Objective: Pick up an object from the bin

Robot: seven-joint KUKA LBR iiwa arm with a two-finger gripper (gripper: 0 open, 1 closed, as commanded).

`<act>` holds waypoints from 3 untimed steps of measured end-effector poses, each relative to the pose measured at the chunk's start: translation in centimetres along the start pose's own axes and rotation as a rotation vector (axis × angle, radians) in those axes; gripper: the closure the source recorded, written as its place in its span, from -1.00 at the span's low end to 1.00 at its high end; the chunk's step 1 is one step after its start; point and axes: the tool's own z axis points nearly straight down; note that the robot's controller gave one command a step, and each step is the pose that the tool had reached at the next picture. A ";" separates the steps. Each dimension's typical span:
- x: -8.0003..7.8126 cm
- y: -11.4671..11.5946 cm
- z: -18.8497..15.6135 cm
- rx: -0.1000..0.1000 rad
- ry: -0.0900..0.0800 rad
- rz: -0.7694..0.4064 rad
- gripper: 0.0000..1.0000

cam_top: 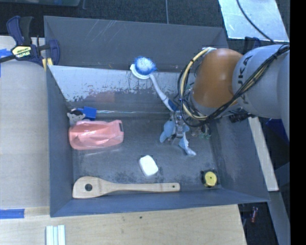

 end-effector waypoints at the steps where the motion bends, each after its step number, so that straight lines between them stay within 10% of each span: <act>1: 0.0 0.0 0.0 0.000 0.000 0.000 1.00; 3: 0.0 0.0 -2.7 0.000 -0.002 0.001 1.00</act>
Offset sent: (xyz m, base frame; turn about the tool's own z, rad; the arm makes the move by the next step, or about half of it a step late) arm 0.0001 0.0003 0.0283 0.0001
